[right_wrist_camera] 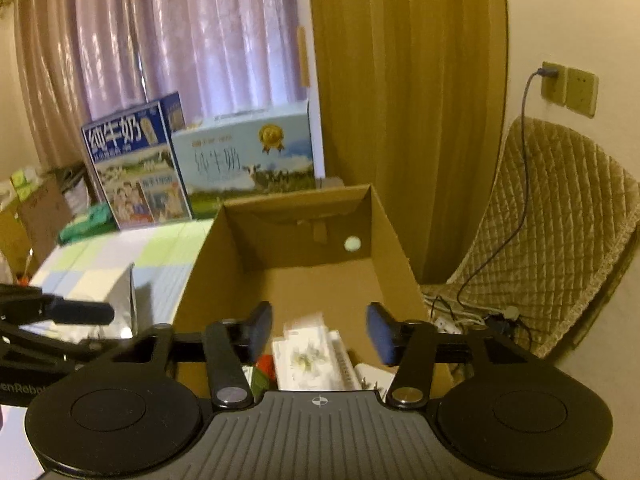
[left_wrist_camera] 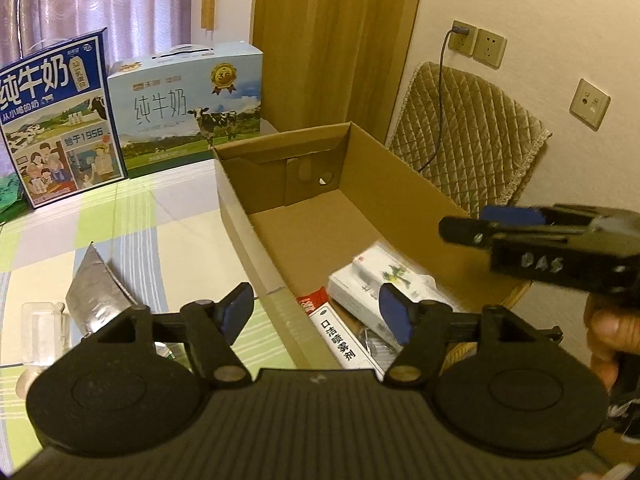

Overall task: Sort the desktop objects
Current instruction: 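Open both tools to drop the spray box and cream box into the box, then move both tools back over the remaining items on the table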

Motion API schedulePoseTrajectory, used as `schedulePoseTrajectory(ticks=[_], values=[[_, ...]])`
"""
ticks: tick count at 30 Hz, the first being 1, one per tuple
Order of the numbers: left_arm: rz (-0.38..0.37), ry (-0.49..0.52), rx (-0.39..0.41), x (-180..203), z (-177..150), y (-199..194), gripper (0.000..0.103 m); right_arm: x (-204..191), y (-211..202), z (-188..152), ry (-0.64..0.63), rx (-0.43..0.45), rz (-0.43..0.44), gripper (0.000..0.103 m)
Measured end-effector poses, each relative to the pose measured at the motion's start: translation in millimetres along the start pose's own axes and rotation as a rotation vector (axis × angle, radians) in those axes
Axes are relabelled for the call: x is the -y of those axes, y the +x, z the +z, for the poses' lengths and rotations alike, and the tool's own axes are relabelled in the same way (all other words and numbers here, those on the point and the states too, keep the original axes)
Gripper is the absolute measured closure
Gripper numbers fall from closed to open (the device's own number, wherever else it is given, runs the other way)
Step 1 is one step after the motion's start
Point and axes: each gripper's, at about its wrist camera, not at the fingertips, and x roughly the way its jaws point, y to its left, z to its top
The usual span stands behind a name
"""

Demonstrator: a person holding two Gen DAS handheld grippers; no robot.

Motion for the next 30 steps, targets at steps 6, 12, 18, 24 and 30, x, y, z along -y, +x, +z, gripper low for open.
schedulePoseTrajectory(ticks=[6,12,18,24,30], values=[[0.013,-0.011,-0.013,-6.8,-11.1,-4.5,0.035,4.2,-10.8,-9.2,0.007,-0.012,-0.014,0.045],[0.025,-0.015,-0.015,-10.5,-21.9,-16.2,0.028,1.6,-18.5,-21.3,0.017,-0.045,-0.026,0.038],[0.034,-0.022,-0.008,-13.3,-30.2,-32.4,0.024,-10.0,-30.3,-28.1,0.010,-0.054,-0.021,0.031],[0.038,-0.028,-0.001,-17.8,-39.1,-51.8,0.019,-25.9,-44.4,-29.1,0.003,-0.046,-0.011,0.027],[0.042,-0.041,0.010,-27.3,-49.4,-72.9,0.013,-45.3,-57.5,-31.0,-0.011,-0.042,0.004,0.024]])
